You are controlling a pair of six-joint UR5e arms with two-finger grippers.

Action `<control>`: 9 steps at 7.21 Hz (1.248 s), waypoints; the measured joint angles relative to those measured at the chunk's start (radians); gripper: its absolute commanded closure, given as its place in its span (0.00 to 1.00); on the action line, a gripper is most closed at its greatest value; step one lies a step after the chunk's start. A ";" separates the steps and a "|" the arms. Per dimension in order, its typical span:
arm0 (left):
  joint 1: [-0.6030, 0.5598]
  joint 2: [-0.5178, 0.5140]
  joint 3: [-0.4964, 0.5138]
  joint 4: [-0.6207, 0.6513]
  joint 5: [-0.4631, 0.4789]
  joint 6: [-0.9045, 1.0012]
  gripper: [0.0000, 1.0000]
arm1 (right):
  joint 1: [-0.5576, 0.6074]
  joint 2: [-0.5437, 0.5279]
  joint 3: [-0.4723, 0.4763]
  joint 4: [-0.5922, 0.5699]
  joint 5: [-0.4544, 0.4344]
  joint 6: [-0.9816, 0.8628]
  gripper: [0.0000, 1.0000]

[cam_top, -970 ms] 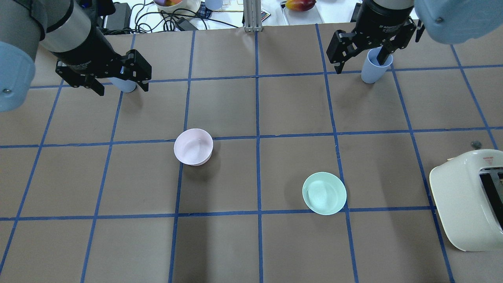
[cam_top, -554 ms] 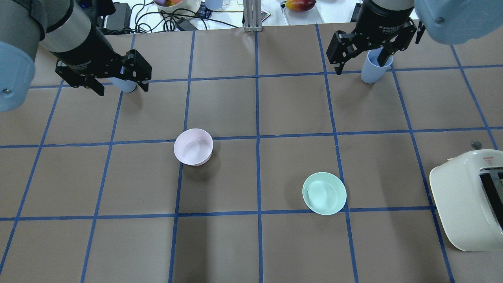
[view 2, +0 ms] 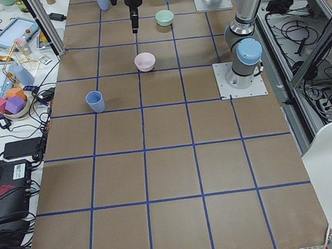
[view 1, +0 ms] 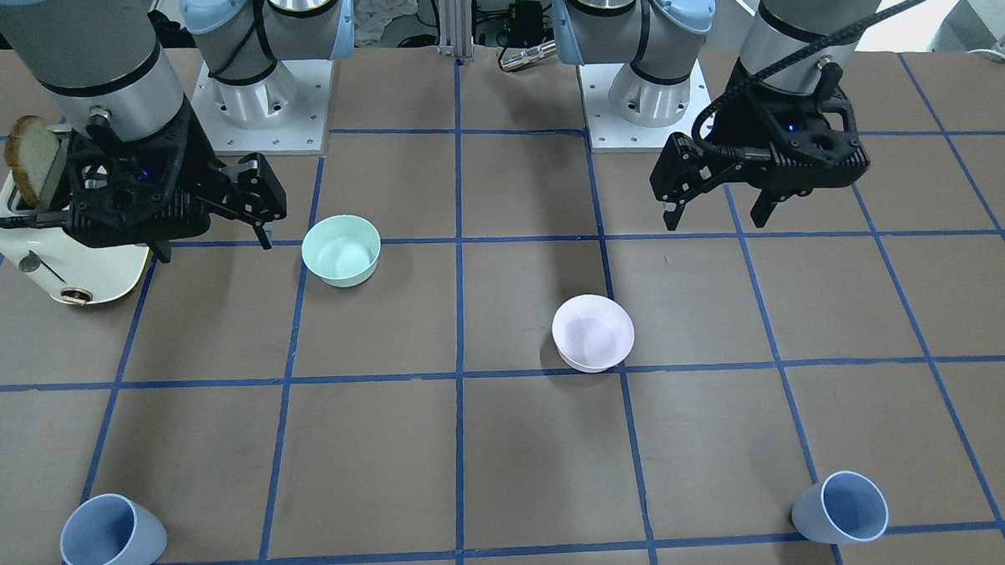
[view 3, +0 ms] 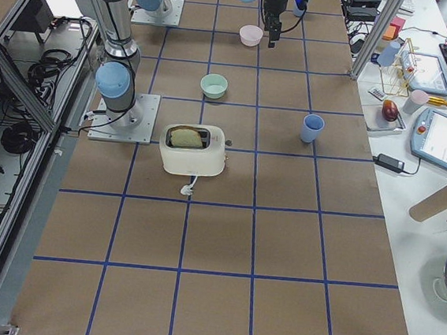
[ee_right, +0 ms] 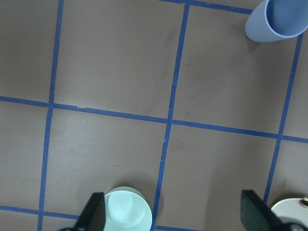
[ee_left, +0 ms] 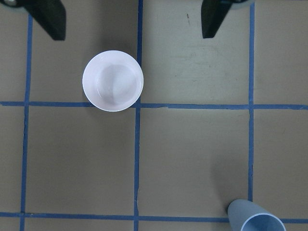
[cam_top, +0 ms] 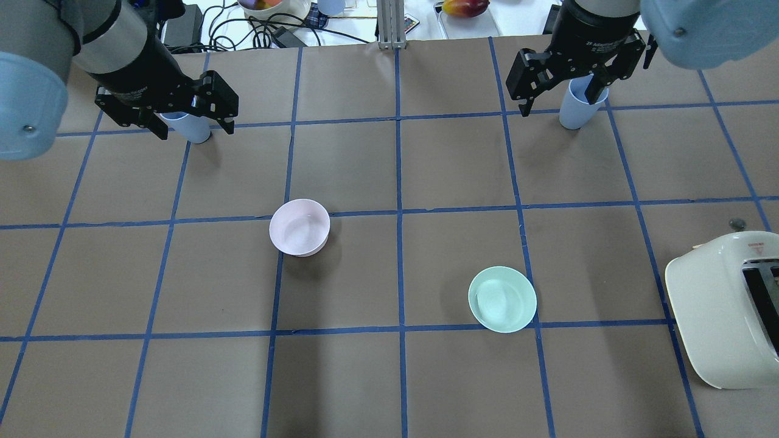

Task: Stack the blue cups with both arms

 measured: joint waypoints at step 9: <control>0.098 -0.636 0.385 0.217 0.120 0.293 0.00 | 0.000 -0.013 0.033 -0.016 -0.004 0.005 0.00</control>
